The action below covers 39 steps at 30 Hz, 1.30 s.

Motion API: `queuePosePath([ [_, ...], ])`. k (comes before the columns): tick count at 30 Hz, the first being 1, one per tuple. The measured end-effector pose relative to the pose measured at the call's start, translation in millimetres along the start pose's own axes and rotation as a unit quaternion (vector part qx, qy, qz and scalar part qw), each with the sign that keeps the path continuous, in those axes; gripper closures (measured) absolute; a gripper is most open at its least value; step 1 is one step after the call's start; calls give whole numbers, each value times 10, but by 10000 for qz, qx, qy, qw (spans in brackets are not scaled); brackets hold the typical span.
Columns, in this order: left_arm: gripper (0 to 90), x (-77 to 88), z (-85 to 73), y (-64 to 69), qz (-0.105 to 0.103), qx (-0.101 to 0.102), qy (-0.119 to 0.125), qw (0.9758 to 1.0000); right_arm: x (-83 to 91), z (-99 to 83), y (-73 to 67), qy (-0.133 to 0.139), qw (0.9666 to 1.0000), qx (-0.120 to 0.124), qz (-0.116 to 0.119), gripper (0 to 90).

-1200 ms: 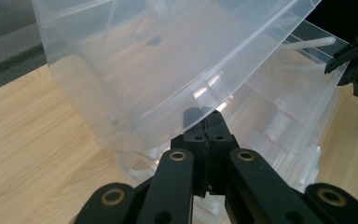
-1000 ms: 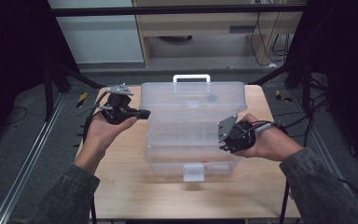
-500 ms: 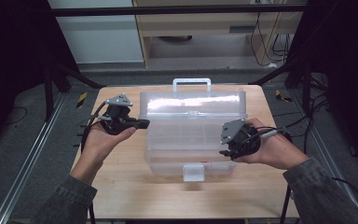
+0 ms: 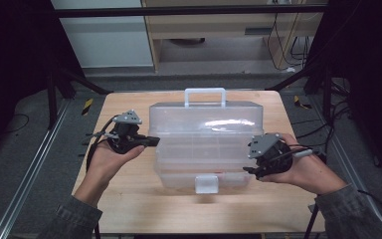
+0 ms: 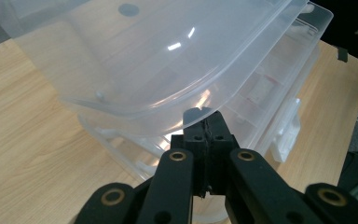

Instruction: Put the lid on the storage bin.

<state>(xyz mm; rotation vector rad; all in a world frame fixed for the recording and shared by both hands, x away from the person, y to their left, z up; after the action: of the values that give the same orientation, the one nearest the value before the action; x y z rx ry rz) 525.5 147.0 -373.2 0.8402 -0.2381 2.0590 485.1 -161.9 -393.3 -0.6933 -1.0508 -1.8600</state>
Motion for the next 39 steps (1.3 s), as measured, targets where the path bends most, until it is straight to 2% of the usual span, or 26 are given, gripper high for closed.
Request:
queuePosePath([
  [2, 894, -8, -26, 12, 2, -6, -10, 10000, 18, -43, 16, -26, 9999, -147, -47, 281],
  [11, 893, -42, -151, 58, -26, 16, 17, 10000, 112, -204, 3, -24, 9991, -388, -181, 245],
  [22, 895, -74, -272, 137, 192, -85, 89, 9997, 241, -422, 1, -31, 9976, -586, -359, 239],
  [30, 895, -56, -348, 130, 191, 73, 214, 9996, 287, -557, 25, -62, 9960, -765, -450, 238],
  [39, 895, -37, -461, 85, 182, 217, 271, 9992, 277, -635, 19, -84, 9955, -830, -456, 237],
])
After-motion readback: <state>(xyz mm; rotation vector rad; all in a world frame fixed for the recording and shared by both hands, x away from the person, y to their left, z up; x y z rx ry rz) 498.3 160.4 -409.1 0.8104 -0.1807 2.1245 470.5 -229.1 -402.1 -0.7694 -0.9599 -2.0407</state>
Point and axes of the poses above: each handheld gripper's, and its own axes: x roughly backward along the jaws, z roughly out of its top, y roughly to its right, the point moved 8 cm from there along -x, roughly forward along the jaws, and after that the axes turned 3 degrees about x, right-handed, at the moved point
